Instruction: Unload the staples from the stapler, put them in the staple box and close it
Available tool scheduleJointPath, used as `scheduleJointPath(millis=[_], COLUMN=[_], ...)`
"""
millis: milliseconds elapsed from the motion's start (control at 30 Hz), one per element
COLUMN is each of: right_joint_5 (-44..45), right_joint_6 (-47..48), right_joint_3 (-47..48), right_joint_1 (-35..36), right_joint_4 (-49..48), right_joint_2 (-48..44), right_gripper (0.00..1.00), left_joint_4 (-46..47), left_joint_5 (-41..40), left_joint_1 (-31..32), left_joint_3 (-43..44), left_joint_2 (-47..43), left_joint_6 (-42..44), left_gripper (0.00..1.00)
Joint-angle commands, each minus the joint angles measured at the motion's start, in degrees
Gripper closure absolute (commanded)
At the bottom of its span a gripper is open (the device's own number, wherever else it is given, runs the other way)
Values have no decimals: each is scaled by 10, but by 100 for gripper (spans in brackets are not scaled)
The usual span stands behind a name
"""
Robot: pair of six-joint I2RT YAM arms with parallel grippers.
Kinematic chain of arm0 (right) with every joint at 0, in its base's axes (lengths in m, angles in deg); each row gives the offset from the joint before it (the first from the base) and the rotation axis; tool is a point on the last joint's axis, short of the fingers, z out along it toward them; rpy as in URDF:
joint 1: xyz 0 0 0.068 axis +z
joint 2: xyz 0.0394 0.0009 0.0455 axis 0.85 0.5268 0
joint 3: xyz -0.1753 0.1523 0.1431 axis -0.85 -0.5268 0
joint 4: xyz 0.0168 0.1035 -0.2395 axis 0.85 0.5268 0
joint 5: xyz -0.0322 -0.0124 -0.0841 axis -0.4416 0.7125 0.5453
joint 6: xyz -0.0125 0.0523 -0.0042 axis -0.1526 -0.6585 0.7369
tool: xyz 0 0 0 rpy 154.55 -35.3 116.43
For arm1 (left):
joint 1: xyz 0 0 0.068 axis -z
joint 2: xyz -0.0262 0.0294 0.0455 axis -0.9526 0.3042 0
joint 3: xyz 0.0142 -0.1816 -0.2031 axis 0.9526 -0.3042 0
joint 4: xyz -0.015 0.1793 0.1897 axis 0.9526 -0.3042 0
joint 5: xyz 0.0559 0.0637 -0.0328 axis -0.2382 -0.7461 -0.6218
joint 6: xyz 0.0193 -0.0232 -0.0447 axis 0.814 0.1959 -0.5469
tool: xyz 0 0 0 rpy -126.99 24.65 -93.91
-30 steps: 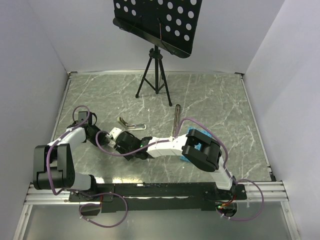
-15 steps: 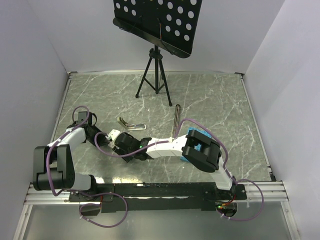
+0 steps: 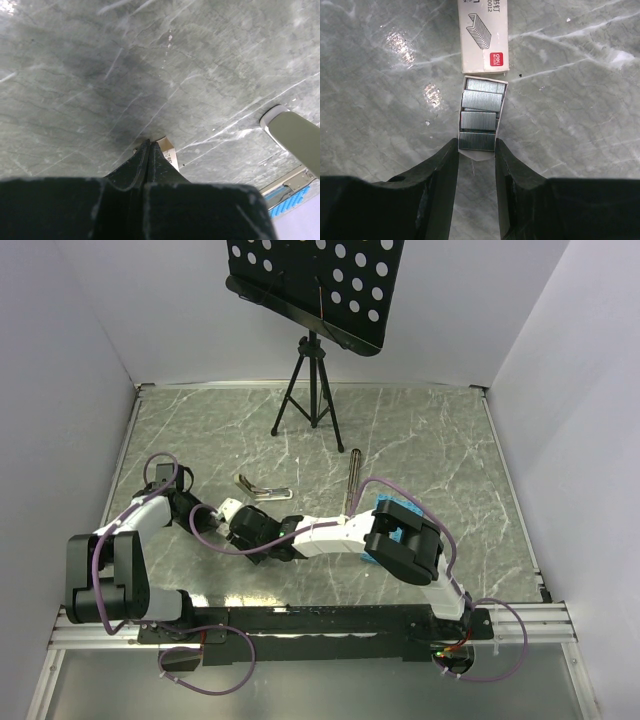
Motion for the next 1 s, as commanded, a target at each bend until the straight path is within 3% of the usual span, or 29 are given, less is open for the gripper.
scheduleJointPath(millis=[0,967], right_joint_5=[14,10], right_joint_6=[-5,4], right_joint_3=[1,34], right_joint_1=[2,-4], right_joint_4=[15,20], right_joint_2=[-10,10], right_gripper=[67,67], left_joint_4=[-2,-9], left_joint_5=[-11,-47], left_joint_1=[3,16], left_joint_3=[-3,-2], left_joint_2=[-22,-17], left_joint_6=[-10,-17], left_gripper=[99,99])
